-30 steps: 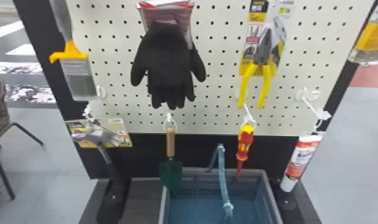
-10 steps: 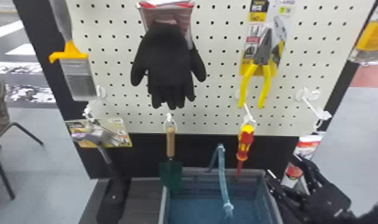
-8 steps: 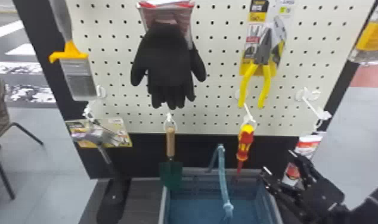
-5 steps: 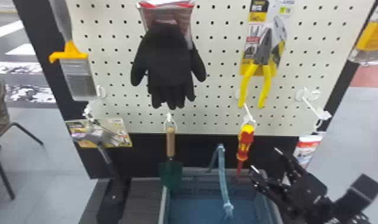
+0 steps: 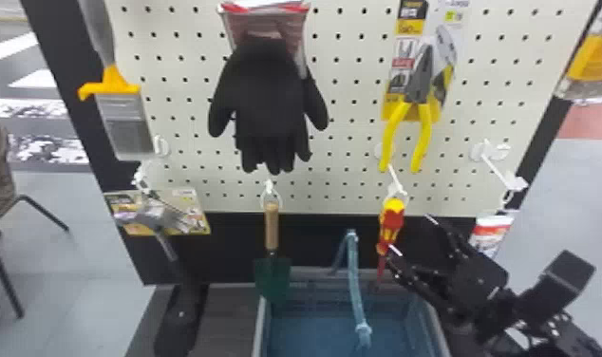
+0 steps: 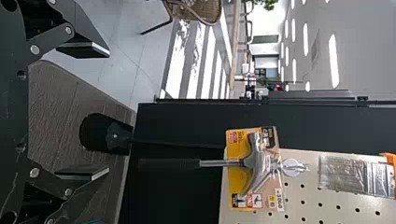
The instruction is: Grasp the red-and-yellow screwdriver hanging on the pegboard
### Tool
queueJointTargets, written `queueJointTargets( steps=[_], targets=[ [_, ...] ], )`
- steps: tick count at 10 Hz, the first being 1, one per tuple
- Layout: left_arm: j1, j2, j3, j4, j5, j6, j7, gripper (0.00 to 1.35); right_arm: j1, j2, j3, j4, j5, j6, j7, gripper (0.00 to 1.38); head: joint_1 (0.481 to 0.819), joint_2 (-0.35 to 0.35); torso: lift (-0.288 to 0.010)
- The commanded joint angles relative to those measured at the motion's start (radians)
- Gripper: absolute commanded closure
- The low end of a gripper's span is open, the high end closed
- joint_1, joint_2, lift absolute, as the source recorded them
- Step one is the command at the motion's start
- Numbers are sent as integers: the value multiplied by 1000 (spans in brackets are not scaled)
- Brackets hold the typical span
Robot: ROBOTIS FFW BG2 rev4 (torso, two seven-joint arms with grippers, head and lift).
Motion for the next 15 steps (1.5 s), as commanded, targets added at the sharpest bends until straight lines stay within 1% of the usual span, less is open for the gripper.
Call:
queueJointTargets(
  steps=[1, 2, 3, 4, 6, 10, 11, 13, 14, 15],
  targets=[
    [-2, 0, -2, 0, 0, 1, 0, 398, -34, -14, 9, 21, -5, 8, 5, 441, 549, 0, -100],
    [-5, 2, -2, 3, 0, 1, 0, 398, -58, -24, 22, 56, -31, 12, 12, 441, 549, 0, -100],
    [-7, 2, -2, 3, 2, 1, 0, 398, -75, -32, 33, 70, -34, 10, 15, 441, 549, 0, -100],
    [-9, 3, -3, 3, 2, 1, 0, 398, -84, -34, 42, 75, -36, 13, 16, 441, 549, 0, -100],
    [-11, 5, -5, 3, 3, 2, 0, 398, -127, -51, 92, 146, -70, 16, 27, 441, 549, 0, -100],
    [-15, 6, -6, 8, 5, 2, 0, 398, -155, -52, 113, 161, -68, 16, 30, 447, 549, 0, -100],
    [-15, 6, -6, 10, 5, 2, 0, 398, -155, -52, 113, 161, -68, 16, 30, 530, 549, 0, -100],
    [-13, 8, -6, 10, 6, 1, 0, 398, -148, -52, 113, 161, -67, 18, 28, 772, 549, 0, -100],
    [-15, 8, -6, 10, 6, 1, 0, 398, -148, -51, 113, 161, -67, 18, 28, 917, 549, 0, -100],
    [-13, 8, -6, 10, 6, 1, 0, 398, -146, -51, 113, 159, -64, 18, 27, 1004, 549, 0, -100]
  ],
)
